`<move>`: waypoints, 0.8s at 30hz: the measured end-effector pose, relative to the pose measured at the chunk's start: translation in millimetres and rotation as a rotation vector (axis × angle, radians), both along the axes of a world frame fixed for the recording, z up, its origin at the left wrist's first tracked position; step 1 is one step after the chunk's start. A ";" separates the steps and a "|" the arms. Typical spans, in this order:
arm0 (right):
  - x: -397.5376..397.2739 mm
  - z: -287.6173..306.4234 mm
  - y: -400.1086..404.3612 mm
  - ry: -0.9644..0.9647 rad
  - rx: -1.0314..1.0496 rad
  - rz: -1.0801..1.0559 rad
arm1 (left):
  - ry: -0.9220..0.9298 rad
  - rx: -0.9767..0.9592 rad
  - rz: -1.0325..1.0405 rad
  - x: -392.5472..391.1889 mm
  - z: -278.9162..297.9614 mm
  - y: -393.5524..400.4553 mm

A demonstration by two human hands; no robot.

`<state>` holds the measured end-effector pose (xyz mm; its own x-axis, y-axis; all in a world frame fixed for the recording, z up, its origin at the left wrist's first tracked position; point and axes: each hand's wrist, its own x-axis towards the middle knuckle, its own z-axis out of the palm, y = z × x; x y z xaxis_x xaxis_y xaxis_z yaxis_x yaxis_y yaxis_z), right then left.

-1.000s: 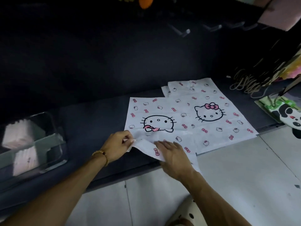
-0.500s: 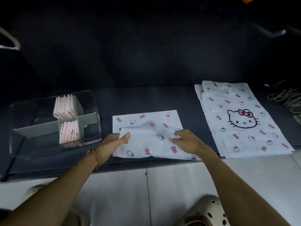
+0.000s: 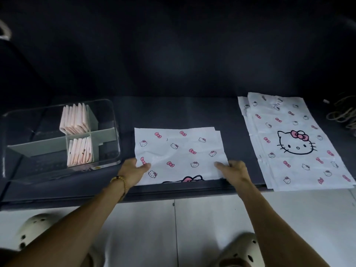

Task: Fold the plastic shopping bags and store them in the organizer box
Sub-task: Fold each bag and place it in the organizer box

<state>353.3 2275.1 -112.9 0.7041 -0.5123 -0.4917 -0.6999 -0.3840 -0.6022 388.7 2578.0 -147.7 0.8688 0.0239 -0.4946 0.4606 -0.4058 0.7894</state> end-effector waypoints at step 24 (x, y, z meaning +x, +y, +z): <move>-2.2 -13.1 -1.6 0.031 -0.236 0.074 | -0.708 0.754 -0.667 -15.7 1.5 -43.3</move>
